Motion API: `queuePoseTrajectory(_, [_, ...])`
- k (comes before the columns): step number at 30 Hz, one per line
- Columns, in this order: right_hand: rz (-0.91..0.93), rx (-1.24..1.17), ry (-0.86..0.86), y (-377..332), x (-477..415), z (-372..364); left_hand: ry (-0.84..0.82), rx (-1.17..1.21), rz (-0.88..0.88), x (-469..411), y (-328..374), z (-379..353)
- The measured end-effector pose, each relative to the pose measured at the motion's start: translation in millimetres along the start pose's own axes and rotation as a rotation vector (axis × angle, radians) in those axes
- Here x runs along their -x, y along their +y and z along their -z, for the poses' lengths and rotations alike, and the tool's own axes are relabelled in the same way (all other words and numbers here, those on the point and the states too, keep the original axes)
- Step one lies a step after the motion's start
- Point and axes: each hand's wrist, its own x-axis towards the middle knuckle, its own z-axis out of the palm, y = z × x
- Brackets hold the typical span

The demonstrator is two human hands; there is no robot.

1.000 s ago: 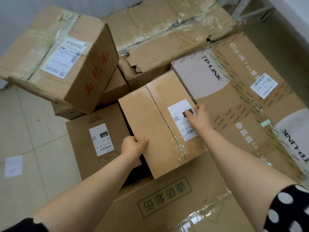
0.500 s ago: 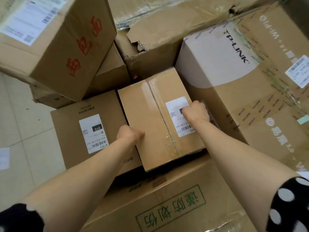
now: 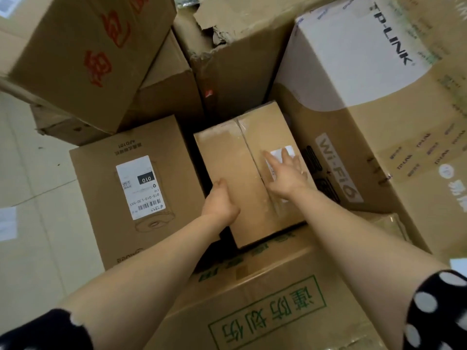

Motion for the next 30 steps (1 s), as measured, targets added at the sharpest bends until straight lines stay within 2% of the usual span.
queuePoseTrajectory(5, [-0.094,0.080,-0.228,5,1,-21,-0.041,-0.021,0.116,-13,3,-8])
queuePoseTrajectory(10, [-0.107,0.152,-0.309,3,-2,-30,-0.041,0.047,0.220,-29,5,-14])
queuePoseTrajectory(14, [-0.110,0.197,-0.280,5,-7,-35,-0.017,0.156,0.279,-37,9,-21])
queuePoseTrajectory(18, [-0.048,0.237,-0.218,9,-20,-23,0.013,0.191,0.259,-42,15,-23])
queuePoseTrajectory(25, [-0.028,0.159,-0.189,10,-28,-14,-0.011,0.238,0.199,-44,22,-8])
queuePoseTrajectory(30, [0.035,0.039,-0.039,9,-4,-2,-0.011,0.293,0.141,-15,22,12])
